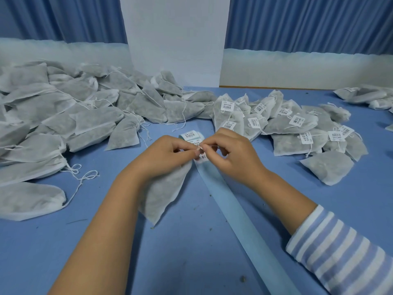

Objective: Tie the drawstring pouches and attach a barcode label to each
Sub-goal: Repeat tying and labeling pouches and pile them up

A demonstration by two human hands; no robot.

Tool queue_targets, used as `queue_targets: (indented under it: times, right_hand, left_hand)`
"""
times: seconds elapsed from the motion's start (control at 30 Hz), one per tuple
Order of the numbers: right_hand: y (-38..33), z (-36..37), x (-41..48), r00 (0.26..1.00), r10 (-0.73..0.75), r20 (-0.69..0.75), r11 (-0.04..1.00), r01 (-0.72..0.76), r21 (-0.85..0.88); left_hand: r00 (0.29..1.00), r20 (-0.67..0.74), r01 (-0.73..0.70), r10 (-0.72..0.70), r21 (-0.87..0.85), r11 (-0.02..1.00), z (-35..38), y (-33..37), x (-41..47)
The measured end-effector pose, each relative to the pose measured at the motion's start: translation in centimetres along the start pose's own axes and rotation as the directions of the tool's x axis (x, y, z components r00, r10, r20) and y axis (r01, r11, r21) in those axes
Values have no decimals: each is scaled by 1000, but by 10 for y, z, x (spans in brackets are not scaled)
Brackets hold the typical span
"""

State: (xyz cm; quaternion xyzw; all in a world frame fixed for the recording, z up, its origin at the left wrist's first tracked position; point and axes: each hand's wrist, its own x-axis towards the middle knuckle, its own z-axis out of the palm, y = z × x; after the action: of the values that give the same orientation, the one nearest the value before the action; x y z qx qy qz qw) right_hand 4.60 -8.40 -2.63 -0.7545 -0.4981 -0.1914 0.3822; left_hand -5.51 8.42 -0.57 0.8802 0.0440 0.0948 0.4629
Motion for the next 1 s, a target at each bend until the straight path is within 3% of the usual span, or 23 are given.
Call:
queue_targets:
  times: [0.13,0.23,0.3,0.4,0.47,0.6,0.73,1.0]
  right_hand:
    - [3,-4,3,996,91,-19,980,-86,178]
    - [0,-2,4,964,214,157,890,-258,376]
    - [-1,1,5,926,263,270,848,-356,393]
    - [-3,0,7,906,369,207,794,-423,437]
    - [-3,-5,9,898,392,198,739,-436,514]
    - [-6,-11,9,852,342,397,673,-517,529]
    - [-3,-9,7,828,377,415,625,-558,546]
    - [-7,-7,5,843,354,404,669,-530,521]
  left_hand:
    - [991,130,47,-25,-171,984,0,9,-4]
    - [985,171,54,-3,-298,953,1,13,-4]
    - [986,167,59,8,-388,920,1,13,-4]
    - [992,130,62,-2,-462,885,1,11,-3]
    - [994,108,68,-19,-475,877,1,10,-1]
    - [995,93,74,-32,-498,864,2,10,-1]
    - [996,70,75,-49,-447,891,1,12,-2]
    - [998,31,66,-59,-335,940,2,13,-3]
